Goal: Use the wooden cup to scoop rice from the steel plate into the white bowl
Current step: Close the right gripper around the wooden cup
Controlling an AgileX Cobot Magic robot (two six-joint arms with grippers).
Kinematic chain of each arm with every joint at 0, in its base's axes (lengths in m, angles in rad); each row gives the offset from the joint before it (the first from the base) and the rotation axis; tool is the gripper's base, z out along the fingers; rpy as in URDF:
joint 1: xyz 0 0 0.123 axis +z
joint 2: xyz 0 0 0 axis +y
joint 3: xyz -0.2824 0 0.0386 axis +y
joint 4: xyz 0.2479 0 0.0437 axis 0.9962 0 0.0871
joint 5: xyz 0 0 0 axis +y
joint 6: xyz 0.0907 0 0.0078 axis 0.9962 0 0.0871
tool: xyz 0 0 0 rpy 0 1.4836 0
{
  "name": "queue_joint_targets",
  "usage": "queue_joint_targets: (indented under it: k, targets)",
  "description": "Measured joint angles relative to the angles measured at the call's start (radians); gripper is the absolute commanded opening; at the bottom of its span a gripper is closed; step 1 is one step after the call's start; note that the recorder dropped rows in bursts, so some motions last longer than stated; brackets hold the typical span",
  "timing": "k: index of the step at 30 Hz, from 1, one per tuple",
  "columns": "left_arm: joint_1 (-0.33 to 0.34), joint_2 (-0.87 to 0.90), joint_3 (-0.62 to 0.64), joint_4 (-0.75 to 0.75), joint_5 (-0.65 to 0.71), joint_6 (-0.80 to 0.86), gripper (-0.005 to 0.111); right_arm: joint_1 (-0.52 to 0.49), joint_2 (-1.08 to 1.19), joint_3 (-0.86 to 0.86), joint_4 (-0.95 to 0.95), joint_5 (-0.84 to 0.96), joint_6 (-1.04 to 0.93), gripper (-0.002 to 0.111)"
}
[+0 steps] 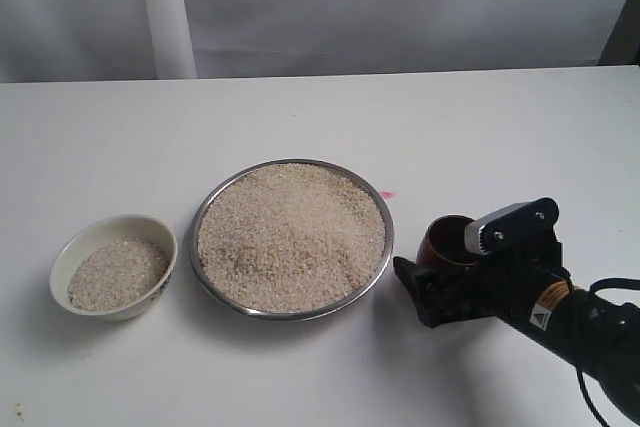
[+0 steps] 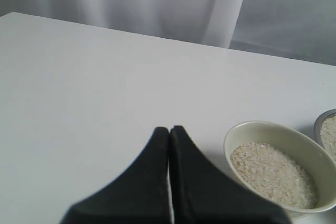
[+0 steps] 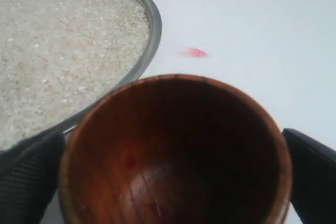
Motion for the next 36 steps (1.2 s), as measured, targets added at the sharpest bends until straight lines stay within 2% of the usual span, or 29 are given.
queue_joint_targets:
  k: [11,22,25,30,36]
  targets:
    - [0.0,0.0,0.0,0.0,0.0,0.0,0.0,0.0,0.036,-0.026,0.002,-0.014,0.0,0.105]
    - [0.0,0.0,0.0,0.0,0.0,0.0,0.0,0.0,0.036,-0.026,0.002,-0.021,0.0,0.09]
    - [0.0,0.0,0.0,0.0,0.0,0.0,0.0,0.0,0.036,-0.026,0.002,-0.025,0.0,0.076]
    - [0.0,0.0,0.0,0.0,0.0,0.0,0.0,0.0,0.036,-0.026,0.002,-0.029,-0.002,0.04]
    - [0.0,0.0,0.0,0.0,0.0,0.0,0.0,0.0,0.036,-0.026,0.002,-0.029,-0.002,0.014]
